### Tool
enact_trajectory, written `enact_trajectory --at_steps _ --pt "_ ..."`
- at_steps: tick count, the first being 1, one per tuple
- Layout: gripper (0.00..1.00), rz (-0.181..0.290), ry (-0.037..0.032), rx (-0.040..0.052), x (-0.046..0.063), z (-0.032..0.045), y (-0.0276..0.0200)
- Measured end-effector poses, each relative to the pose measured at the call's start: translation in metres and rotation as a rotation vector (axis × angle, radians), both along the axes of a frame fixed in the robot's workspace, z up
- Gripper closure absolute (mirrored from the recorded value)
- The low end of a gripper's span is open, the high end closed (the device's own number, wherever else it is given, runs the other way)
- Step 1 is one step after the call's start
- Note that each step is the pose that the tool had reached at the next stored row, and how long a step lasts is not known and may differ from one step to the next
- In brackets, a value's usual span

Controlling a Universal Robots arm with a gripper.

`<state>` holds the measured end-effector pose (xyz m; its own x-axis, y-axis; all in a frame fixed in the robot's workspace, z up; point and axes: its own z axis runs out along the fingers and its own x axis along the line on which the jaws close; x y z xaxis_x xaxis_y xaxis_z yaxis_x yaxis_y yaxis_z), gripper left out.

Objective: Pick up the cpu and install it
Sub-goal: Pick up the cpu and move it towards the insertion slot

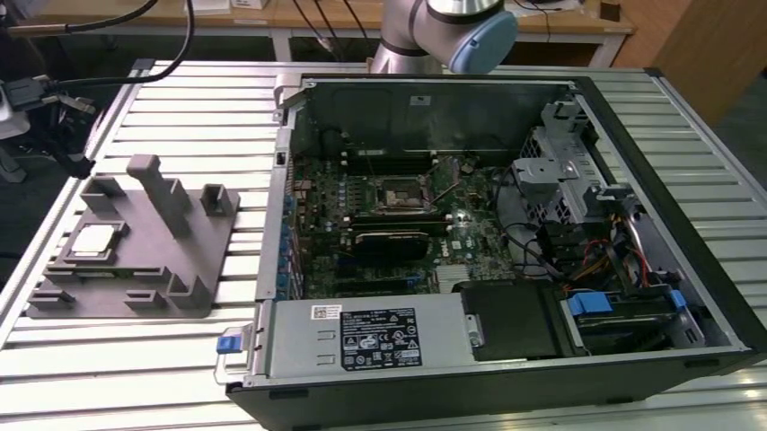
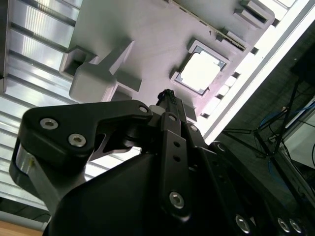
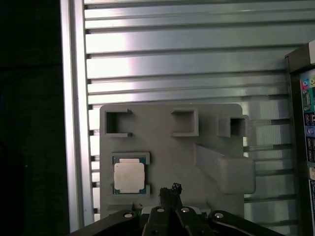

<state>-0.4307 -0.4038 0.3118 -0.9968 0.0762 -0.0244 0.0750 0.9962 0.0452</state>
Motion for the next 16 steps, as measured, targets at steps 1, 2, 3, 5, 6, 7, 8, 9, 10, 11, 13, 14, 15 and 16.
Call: enact_trajectory --at_steps 1,2,3,5,6,7,8,9,10,11,13,14,15,16 --pt "0.89 0.000 0.0000 0.0000 0.000 -0.0015 -0.0005" --pt "0.89 0.000 0.0001 0.0000 0.000 -0.0029 -0.0010" --pt "0.89 0.000 0.0001 -0.0001 0.000 -0.0045 -0.0013" --pt "0.89 0.000 0.0001 -0.0001 0.000 -0.0079 -0.0021" --pt "0.89 0.000 0.0000 0.0000 0.000 -0.0096 -0.0024" --pt "0.89 0.000 0.0001 -0.0001 -0.001 -0.0112 -0.0027" --pt "0.89 0.000 0.0000 -0.0001 -0.001 -0.0127 -0.0031" --pt "0.89 0.000 0.0001 -0.0001 -0.001 -0.0143 -0.0034" --pt "0.89 0.000 0.0001 -0.0001 -0.001 -0.0159 -0.0038" --pt "0.89 0.000 0.0001 0.0000 -0.001 -0.0175 -0.0041" --pt "0.89 0.000 0.0001 -0.0001 -0.002 -0.0207 -0.0049" --pt "0.89 0.000 0.0000 -0.0001 -0.002 -0.0223 -0.0053" --pt "0.89 0.000 0.0002 -0.0001 -0.003 -0.0237 -0.0057" --pt "0.89 0.000 0.0002 -0.0001 -0.003 -0.0252 -0.0061"
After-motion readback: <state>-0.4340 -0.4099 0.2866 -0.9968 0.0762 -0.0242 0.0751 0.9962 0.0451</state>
